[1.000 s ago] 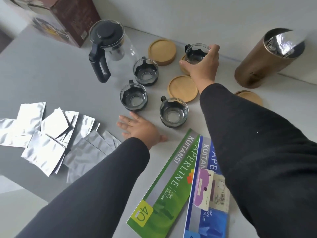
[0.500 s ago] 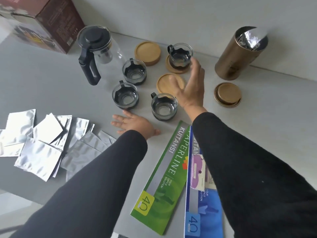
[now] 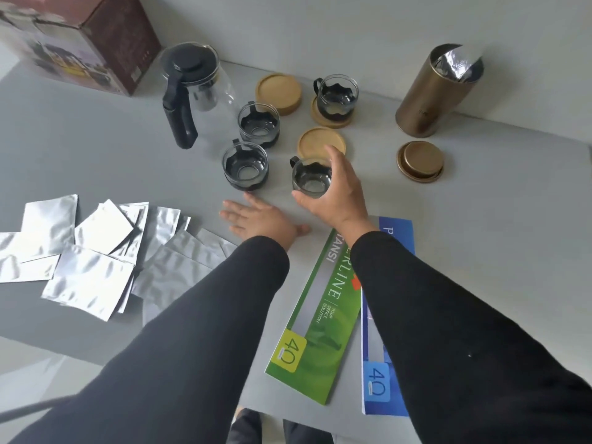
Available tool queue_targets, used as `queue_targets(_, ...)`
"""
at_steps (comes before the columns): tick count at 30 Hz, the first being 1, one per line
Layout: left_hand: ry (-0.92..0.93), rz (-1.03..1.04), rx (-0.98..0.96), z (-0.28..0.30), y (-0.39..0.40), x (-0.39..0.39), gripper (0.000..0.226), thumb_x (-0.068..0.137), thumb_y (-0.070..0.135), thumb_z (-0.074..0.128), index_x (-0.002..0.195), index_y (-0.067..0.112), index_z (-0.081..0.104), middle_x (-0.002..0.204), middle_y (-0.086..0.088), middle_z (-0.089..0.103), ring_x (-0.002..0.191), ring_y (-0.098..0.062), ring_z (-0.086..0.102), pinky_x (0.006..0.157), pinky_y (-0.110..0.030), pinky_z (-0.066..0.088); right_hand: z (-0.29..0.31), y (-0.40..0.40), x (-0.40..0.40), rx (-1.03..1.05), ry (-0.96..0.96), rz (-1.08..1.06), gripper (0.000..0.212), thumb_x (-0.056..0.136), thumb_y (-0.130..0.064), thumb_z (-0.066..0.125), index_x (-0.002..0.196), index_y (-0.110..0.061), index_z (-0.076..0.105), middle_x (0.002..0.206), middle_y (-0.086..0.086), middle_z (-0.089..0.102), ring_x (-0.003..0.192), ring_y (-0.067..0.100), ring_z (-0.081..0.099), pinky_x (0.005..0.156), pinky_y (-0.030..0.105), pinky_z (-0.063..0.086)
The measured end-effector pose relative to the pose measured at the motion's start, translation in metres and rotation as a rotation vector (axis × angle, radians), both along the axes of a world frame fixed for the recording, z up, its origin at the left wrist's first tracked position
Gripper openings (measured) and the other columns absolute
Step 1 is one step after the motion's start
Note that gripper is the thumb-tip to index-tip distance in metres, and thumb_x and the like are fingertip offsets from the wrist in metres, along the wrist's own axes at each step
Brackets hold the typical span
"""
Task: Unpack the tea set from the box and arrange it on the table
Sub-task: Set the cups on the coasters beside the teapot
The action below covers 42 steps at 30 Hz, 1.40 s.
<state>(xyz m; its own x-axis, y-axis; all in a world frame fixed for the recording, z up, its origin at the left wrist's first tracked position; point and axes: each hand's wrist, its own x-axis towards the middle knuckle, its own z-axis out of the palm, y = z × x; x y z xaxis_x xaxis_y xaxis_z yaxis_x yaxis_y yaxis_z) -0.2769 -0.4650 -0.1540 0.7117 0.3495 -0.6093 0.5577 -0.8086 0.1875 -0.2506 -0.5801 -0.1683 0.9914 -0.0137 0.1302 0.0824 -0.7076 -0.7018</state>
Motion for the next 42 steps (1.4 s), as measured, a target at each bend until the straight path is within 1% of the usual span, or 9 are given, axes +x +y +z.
queue_targets(3, 0.006, 0.011, -0.012, -0.002, 0.000, 0.002, 0.132, 0.070, 0.058, 0.073, 0.149, 0.003, -0.018, 0.150, -0.034, -0.021, 0.143, -0.048, -0.013, 0.117, -0.050, 0.003, 0.006, -0.003, 0.016, 0.071, -0.078, -0.065, 0.090, 0.065, -0.033, 0.083, 0.138, -0.007, 0.038, 0.132, 0.009, 0.050, 0.118, 0.020, 0.050, 0.092, 0.008, 0.031)
queue_targets(7, 0.024, 0.019, -0.016, -0.002, -0.001, 0.005, 0.131, 0.071, 0.056, 0.073, 0.149, 0.004, -0.019, 0.150, -0.033, -0.023, 0.143, -0.047, -0.014, 0.117, -0.049, 0.003, 0.009, -0.007, 0.046, 0.114, -0.103, -0.135, 0.091, 0.064, -0.031, 0.085, 0.138, -0.005, 0.038, 0.131, 0.011, 0.050, 0.117, 0.019, 0.050, 0.089, 0.004, 0.026)
queue_targets(17, 0.059, 0.027, -0.012, -0.002, -0.003, 0.009, 0.131, 0.072, 0.055, 0.073, 0.148, 0.004, -0.021, 0.150, -0.033, -0.026, 0.142, -0.047, -0.016, 0.117, -0.049, 0.002, -0.003, -0.001, 0.073, 0.128, -0.025, -0.144, 0.087, 0.067, -0.029, 0.083, 0.136, -0.003, 0.038, 0.133, 0.013, 0.047, 0.122, 0.022, 0.047, 0.091, 0.007, 0.027)
queue_targets(23, 0.051, 0.034, -0.013, -0.004, -0.003, 0.008, 0.131, 0.072, 0.056, 0.073, 0.148, 0.004, -0.020, 0.150, -0.032, -0.026, 0.142, -0.047, -0.017, 0.117, -0.050, 0.001, -0.002, -0.005, 0.063, 0.087, -0.001, -0.136, 0.084, 0.068, -0.030, 0.082, 0.136, -0.004, 0.039, 0.130, 0.013, 0.048, 0.120, 0.023, 0.048, 0.094, 0.017, 0.033)
queue_targets(29, 0.003, 0.028, -0.031, -0.005, -0.001, 0.002, 0.130, 0.072, 0.056, 0.073, 0.149, 0.005, -0.018, 0.151, -0.032, -0.025, 0.143, -0.046, -0.017, 0.118, -0.049, 0.001, 0.005, -0.009, 0.056, 0.041, 0.038, -0.083, 0.091, 0.068, -0.035, 0.082, 0.140, -0.007, 0.034, 0.134, 0.011, 0.045, 0.124, 0.022, 0.044, 0.098, 0.020, 0.033)
queue_targets(31, -0.045, -0.007, -0.027, -0.005, 0.005, -0.006, 0.127, 0.074, 0.057, 0.071, 0.150, 0.005, -0.016, 0.152, -0.030, -0.022, 0.144, -0.043, -0.016, 0.118, -0.046, 0.002, 0.013, -0.009, 0.052, 0.030, 0.017, -0.062, 0.097, 0.069, -0.040, 0.080, 0.144, -0.010, 0.028, 0.137, 0.011, 0.042, 0.128, 0.023, 0.041, 0.103, 0.025, 0.033)
queue_targets(34, -0.088, -0.101, 0.009, -0.003, 0.023, -0.016, 0.118, 0.080, 0.059, 0.063, 0.149, -0.006, -0.008, 0.156, -0.028, -0.009, 0.146, -0.040, -0.006, 0.119, -0.042, 0.005, 0.033, -0.006, 0.051, -0.027, -0.109, -0.061, 0.091, 0.074, -0.042, 0.074, 0.144, -0.007, 0.029, 0.137, 0.013, 0.042, 0.129, 0.026, 0.039, 0.107, 0.032, 0.035)
queue_targets(39, -0.085, -0.232, 0.152, -0.001, 0.070, -0.002, 0.116, 0.082, 0.069, 0.049, 0.146, -0.016, 0.004, 0.154, -0.031, 0.009, 0.143, -0.042, 0.010, 0.119, -0.043, 0.012, 0.058, 0.022, 0.066, -0.048, -0.171, -0.015, 0.076, 0.076, -0.038, 0.072, 0.136, -0.004, 0.040, 0.132, 0.011, 0.047, 0.124, 0.024, 0.042, 0.097, 0.017, 0.029)
queue_targets(42, -0.055, -0.272, 0.176, 0.000, 0.099, 0.015, 0.116, 0.082, 0.069, 0.049, 0.147, -0.015, 0.002, 0.155, -0.030, 0.007, 0.145, -0.041, 0.006, 0.120, -0.043, 0.008, 0.059, 0.049, 0.074, -0.036, -0.148, 0.002, 0.076, 0.076, -0.037, 0.074, 0.135, -0.002, 0.040, 0.133, 0.013, 0.046, 0.128, 0.026, 0.040, 0.101, 0.019, 0.027)
